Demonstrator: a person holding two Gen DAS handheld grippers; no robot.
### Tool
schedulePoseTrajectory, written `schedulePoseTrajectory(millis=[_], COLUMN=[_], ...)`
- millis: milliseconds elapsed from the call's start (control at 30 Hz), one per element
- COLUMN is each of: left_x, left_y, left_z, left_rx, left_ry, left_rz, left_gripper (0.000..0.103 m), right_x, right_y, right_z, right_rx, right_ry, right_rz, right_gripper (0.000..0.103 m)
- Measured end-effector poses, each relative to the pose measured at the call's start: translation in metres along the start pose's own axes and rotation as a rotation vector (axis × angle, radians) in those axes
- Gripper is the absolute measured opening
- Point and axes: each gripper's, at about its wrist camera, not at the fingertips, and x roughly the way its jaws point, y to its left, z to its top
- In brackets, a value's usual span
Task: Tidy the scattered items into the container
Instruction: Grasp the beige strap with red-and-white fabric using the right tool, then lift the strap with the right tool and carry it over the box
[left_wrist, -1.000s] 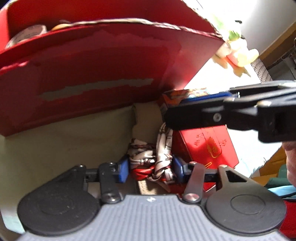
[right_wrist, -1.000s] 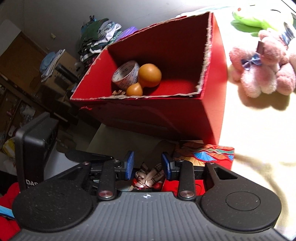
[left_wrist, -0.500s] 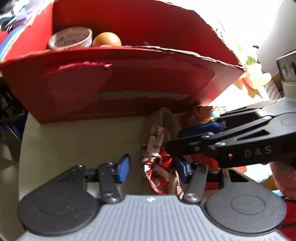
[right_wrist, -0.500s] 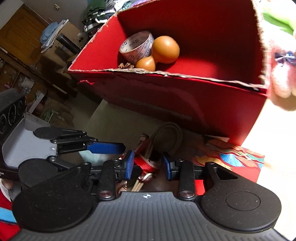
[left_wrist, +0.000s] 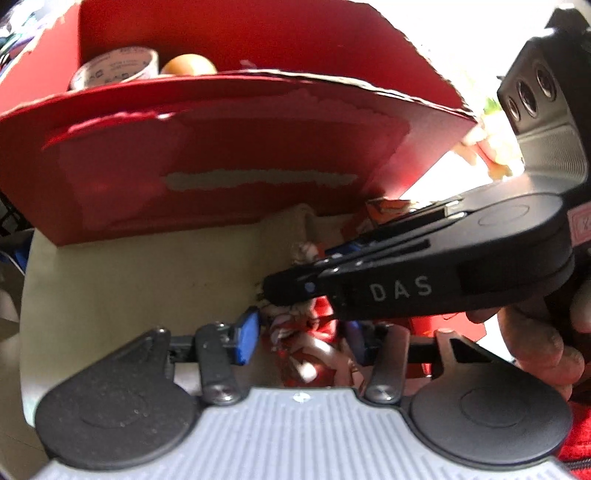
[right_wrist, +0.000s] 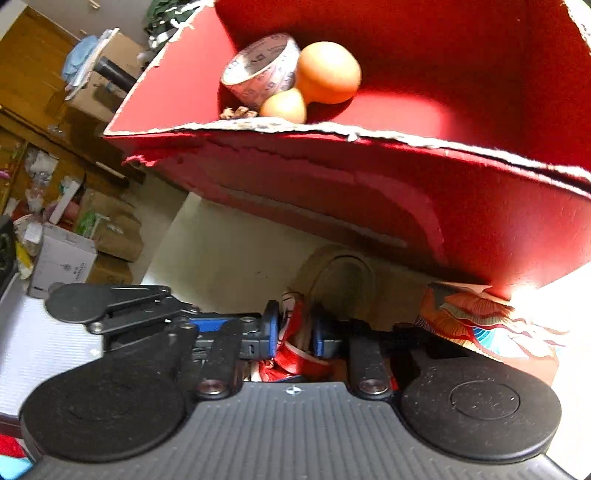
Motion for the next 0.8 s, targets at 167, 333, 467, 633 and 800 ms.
schedulePoseTrajectory(millis=[167, 333, 467, 633, 800], left_x=[-0.013, -0.035, -0.066, -0.115, -0.139], left_y=[-0.009, -0.018, -0.025, -0.034, -0.044], left_z=[0.002, 0.005, 0.008, 0.018, 0.044], left_rx=[0.065, 0.082, 0.088, 0.111, 0.181], left_ry=[0.001, -0.005, -0.066, -0.193, -0.314], left_rz=[0.010, 0.007, 0.005, 0.008, 0.044], left_gripper=[0.041, 0.039, 0.039, 0.039, 0.039], right_x=[-0.009, -0.021, -0.040, -0.070, -0.099], right_y=[0.005, 0.019, 0.026, 0.035, 0.039], right_z=[-0.001, -0.001, 0.005, 0.014, 0.034], right_rx=[-0.038, -0.120, -0.155, -0.196, -0.210], right_ry=[-0.013, -0.042, -0.093, -0.190, -0.322], right_rz=[0.065, 0.107, 0.176, 0.258, 0.273], right_gripper=[0.011, 0.011, 0.012, 0.011, 0.011])
